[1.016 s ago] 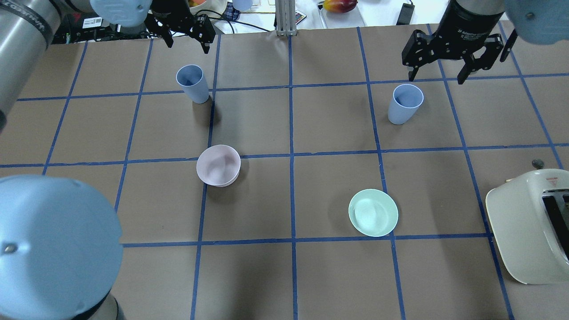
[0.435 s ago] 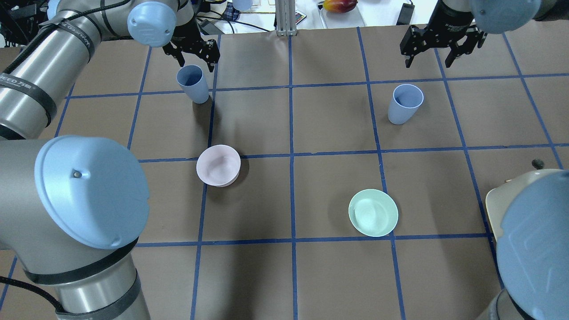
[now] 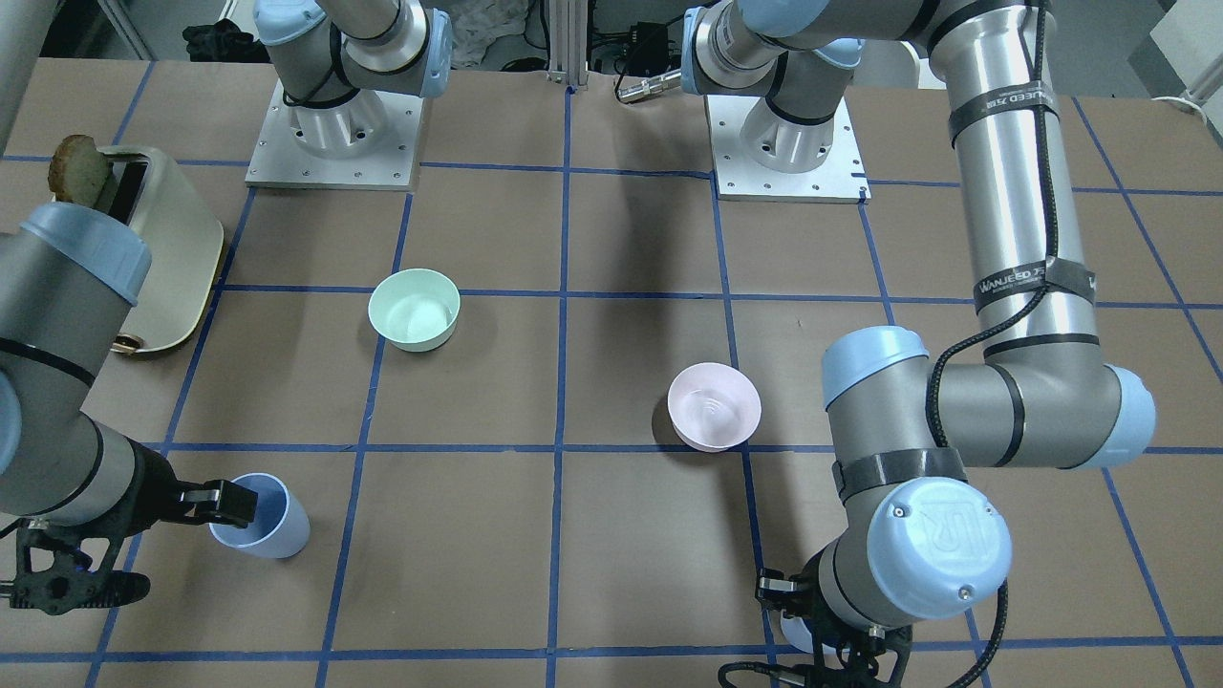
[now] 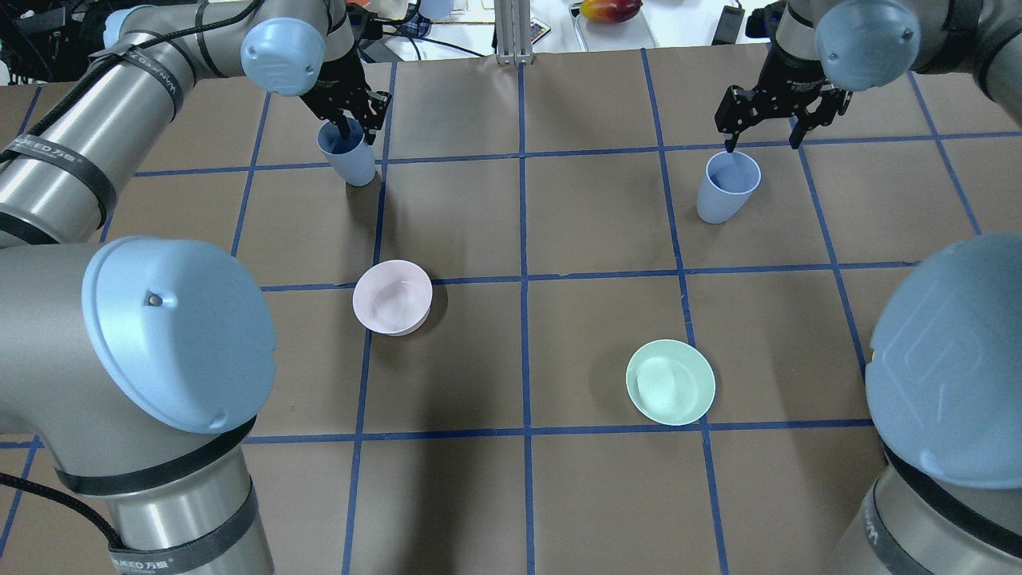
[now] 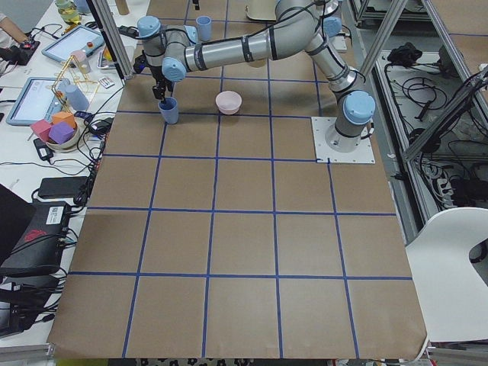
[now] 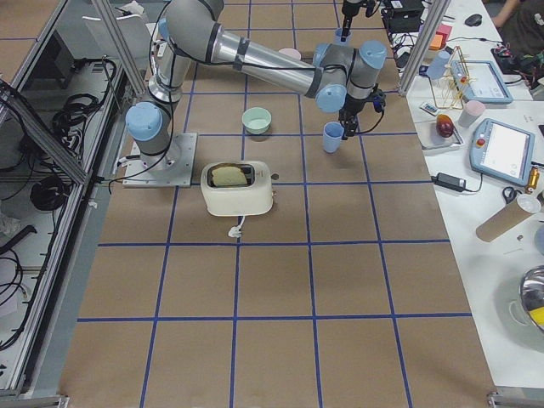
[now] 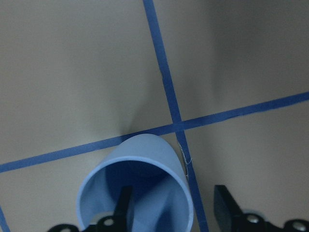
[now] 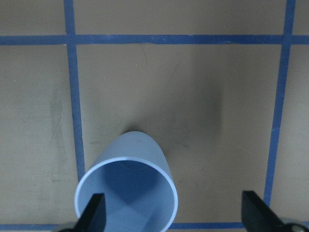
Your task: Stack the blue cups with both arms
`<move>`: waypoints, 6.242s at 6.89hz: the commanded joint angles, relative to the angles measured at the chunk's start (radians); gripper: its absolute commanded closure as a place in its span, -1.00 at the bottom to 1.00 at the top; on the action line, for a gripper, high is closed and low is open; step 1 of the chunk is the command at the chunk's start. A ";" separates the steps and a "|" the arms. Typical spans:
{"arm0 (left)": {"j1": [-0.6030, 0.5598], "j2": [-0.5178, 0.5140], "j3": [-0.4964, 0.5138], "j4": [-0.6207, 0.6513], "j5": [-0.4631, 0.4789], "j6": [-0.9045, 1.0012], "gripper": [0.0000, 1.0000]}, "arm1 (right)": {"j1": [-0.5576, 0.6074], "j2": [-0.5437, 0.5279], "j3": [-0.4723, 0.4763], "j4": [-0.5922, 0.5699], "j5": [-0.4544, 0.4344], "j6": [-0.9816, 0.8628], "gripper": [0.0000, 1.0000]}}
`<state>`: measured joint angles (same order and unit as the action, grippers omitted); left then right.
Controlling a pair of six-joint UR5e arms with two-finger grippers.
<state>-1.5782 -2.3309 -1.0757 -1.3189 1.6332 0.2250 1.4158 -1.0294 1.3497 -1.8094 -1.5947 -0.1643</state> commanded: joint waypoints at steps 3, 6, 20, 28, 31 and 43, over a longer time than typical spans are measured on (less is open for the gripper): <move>-0.026 0.054 0.020 -0.032 0.002 -0.050 1.00 | -0.005 0.052 0.023 -0.004 0.008 0.006 -0.96; -0.288 0.099 -0.015 -0.112 -0.012 -0.399 1.00 | -0.005 0.054 0.023 0.001 0.001 0.003 1.00; -0.094 0.617 -0.313 -0.450 -0.095 -0.351 -1.00 | 0.304 -0.208 -0.006 0.245 0.145 0.416 1.00; -0.060 0.705 -0.524 -0.051 -0.092 -0.262 -1.00 | 0.407 -0.106 0.000 0.148 0.151 0.483 1.00; -0.059 0.709 -0.529 -0.054 -0.092 -0.262 -1.00 | 0.407 -0.100 0.002 0.150 0.154 0.482 1.00; -0.059 0.723 -0.535 -0.077 -0.090 -0.262 -1.00 | 0.127 -0.558 0.230 0.324 0.035 0.178 -1.00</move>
<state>-1.6368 -1.6112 -1.6077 -1.3951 1.5430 -0.0368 1.5579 -1.5410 1.5608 -1.5353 -1.5564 0.0039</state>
